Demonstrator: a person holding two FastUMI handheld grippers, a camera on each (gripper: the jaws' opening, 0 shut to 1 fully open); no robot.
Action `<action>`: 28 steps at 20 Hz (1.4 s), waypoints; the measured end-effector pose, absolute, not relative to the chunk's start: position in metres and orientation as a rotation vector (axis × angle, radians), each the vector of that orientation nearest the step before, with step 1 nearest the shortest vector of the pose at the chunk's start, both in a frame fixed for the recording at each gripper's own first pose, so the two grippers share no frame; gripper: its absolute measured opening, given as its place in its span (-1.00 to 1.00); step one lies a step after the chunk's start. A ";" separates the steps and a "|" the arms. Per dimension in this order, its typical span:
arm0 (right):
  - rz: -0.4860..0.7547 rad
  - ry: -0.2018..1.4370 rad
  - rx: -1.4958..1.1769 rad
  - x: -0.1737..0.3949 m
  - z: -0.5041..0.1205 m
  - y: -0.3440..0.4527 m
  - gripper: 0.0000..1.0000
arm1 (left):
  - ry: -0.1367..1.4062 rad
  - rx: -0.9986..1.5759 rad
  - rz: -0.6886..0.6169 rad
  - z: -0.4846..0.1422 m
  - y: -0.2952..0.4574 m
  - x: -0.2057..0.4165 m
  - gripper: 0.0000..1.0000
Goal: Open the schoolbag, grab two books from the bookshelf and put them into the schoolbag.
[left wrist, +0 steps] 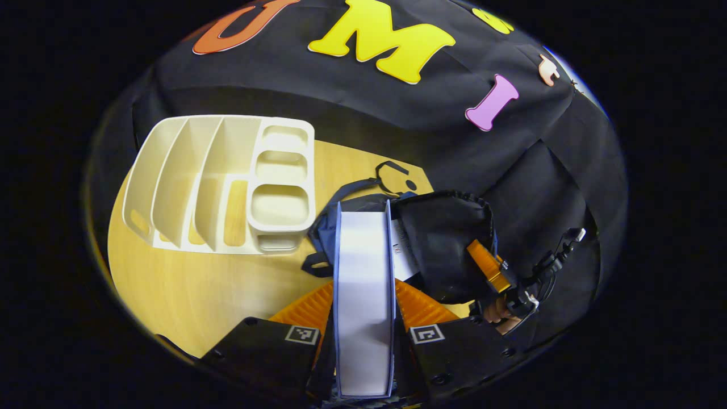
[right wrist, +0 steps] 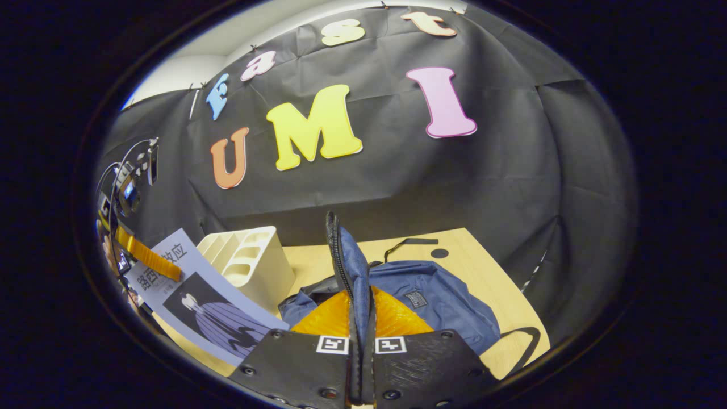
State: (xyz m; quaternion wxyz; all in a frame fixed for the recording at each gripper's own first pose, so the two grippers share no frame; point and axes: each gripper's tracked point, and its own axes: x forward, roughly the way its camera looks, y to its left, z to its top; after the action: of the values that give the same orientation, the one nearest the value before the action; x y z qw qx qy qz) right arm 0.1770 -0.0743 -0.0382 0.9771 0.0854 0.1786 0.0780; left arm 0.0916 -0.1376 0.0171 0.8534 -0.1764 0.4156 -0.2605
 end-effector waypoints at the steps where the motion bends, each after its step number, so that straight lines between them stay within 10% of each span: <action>1: 0.155 0.358 0.170 0.177 -0.037 -0.076 -0.95 | 0.871 -0.402 -0.560 0.019 -0.147 0.096 -0.10; 28: 0.237 0.286 0.099 0.169 0.002 -0.041 -0.96 | 0.548 -0.721 -0.386 -0.062 -0.235 0.172 -0.07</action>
State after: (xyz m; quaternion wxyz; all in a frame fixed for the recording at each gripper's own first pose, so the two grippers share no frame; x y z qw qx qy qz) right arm 0.1691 -0.0414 0.0025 0.9815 0.0494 0.1423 0.1178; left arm 0.1719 -0.2354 -0.0622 0.8813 -0.3463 0.2629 -0.1855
